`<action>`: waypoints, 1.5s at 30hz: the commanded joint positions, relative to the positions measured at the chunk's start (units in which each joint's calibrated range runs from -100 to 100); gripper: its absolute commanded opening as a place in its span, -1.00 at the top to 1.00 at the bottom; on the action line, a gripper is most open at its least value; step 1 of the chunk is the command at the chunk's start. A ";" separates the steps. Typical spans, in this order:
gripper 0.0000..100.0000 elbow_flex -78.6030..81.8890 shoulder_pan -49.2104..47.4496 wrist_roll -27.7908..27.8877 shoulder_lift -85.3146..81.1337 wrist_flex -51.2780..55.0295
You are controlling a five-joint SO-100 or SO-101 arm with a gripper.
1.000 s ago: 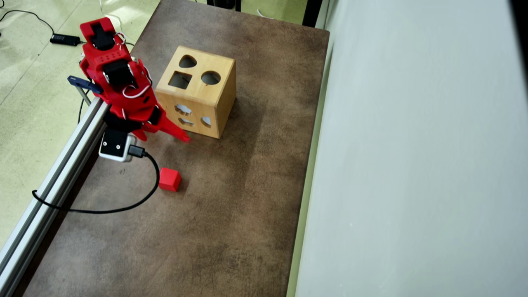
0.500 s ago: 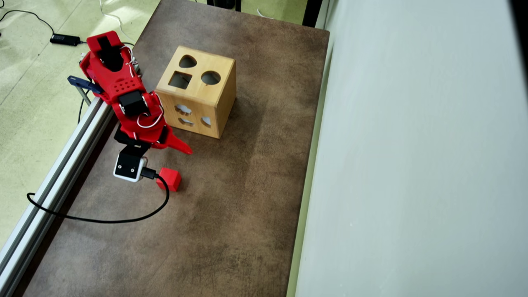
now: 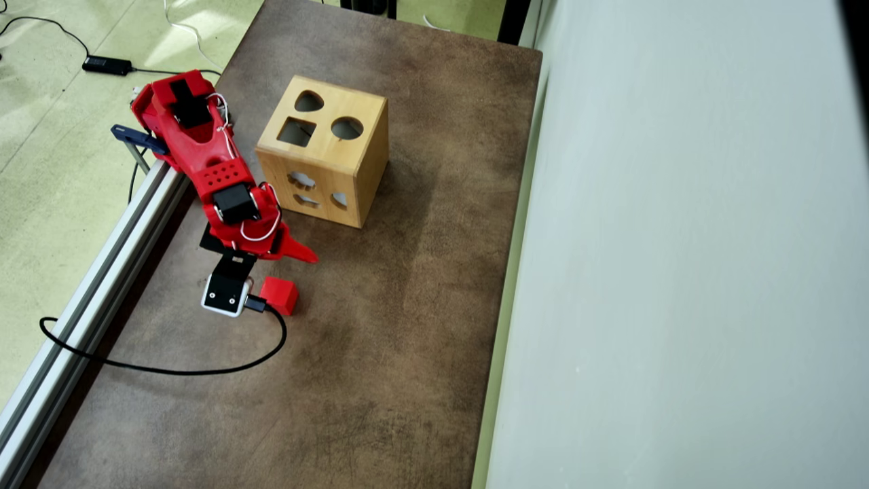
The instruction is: Pick and place the red cube on the square hole
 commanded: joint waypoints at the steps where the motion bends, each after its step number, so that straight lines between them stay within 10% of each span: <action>1: 0.03 -2.67 0.27 0.44 0.21 -2.08; 45: 0.03 -2.67 3.76 1.86 5.39 -13.74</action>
